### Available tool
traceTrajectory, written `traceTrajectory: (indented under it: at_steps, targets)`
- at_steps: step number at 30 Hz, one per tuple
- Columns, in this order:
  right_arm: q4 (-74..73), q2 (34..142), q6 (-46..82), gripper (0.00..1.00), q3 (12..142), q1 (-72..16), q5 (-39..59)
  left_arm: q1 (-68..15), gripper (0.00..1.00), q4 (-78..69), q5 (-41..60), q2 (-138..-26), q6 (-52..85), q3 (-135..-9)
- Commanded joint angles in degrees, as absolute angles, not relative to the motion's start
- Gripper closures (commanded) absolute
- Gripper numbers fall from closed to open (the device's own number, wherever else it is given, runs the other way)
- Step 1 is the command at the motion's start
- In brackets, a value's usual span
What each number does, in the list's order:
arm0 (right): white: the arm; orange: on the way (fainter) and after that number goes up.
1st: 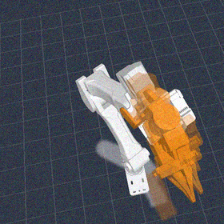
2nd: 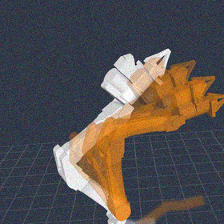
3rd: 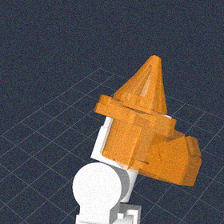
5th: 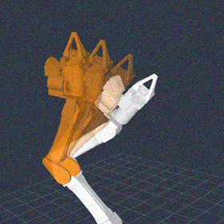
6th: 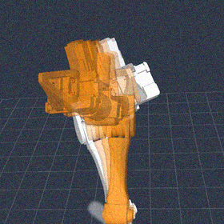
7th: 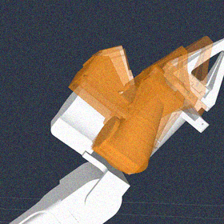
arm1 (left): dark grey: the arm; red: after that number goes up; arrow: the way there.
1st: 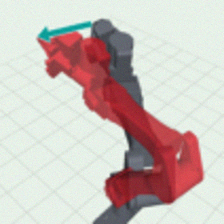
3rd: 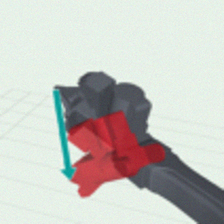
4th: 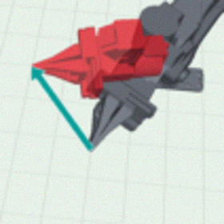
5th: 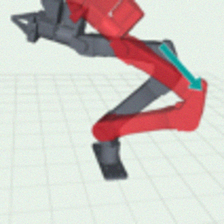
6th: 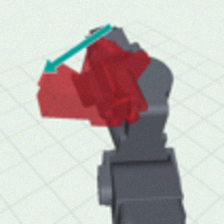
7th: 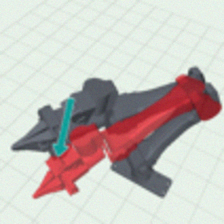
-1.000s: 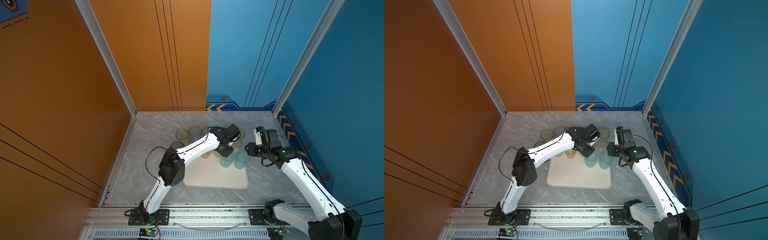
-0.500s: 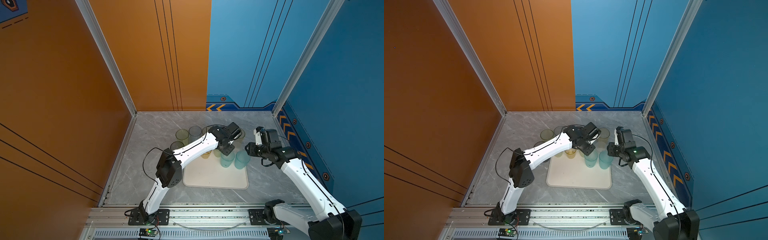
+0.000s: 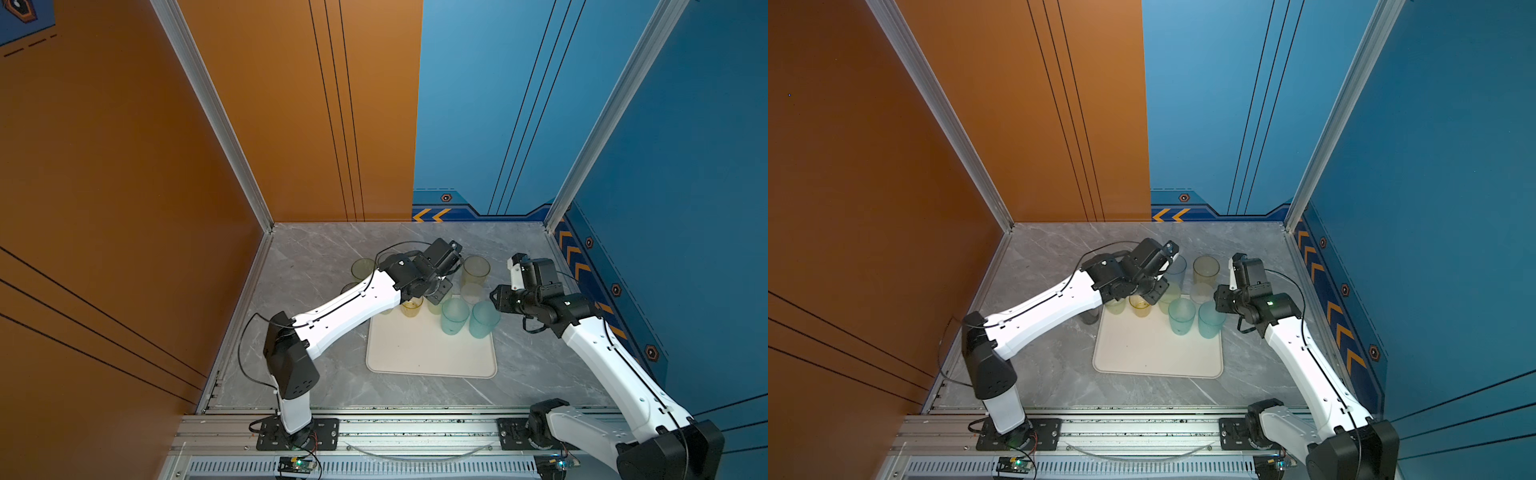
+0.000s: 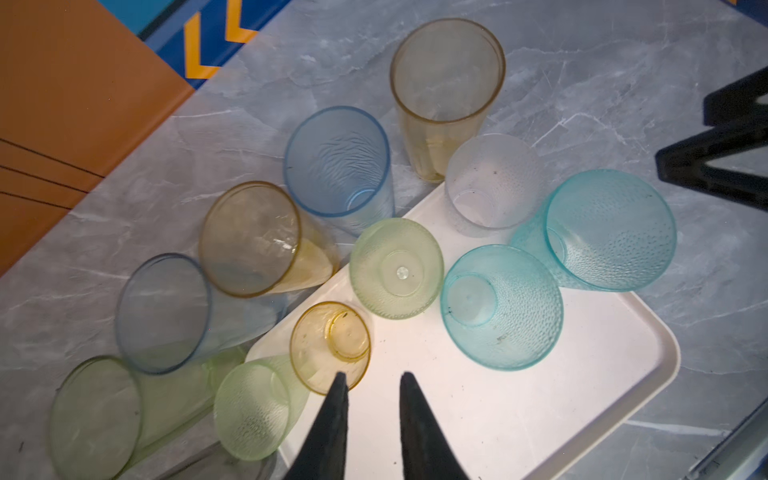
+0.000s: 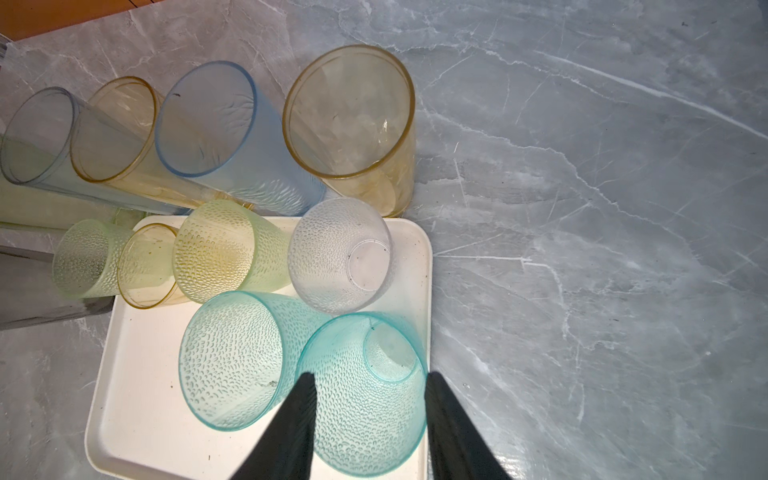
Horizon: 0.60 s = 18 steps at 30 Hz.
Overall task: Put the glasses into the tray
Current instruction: 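Raise the left gripper away from the placed teal cup, then move the left gripper to the clear grey cup beside the tray and close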
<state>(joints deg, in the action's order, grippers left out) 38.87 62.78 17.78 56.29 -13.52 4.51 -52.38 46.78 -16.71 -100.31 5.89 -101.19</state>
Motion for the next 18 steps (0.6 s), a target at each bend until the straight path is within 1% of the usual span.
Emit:
traceTrajectory:
  at_steps: [1,4,10,13,18]
  targets:
    - [38.5,62.4,17.0,0.58,56.3,-13.3,5.5,-50.7,0.76,45.8,-22.1,-94.5,7.7,-96.2]
    - [38.4,62.8,17.0,0.58,56.3,-13.4,5.6,-48.0,0.76,45.9,-23.7,-88.8,9.9,-90.5]
    - [37.9,64.2,17.7,0.58,56.6,-15.0,5.6,-40.6,0.77,46.3,-22.6,-77.6,14.2,-80.0]
    - [37.9,64.6,17.8,0.58,56.8,-16.1,5.0,-36.3,0.77,46.9,-20.8,-74.4,15.4,-76.2]
    - [38.2,65.0,18.2,0.58,57.4,-17.5,4.2,-30.0,0.78,46.9,-17.3,-72.3,16.1,-71.1]
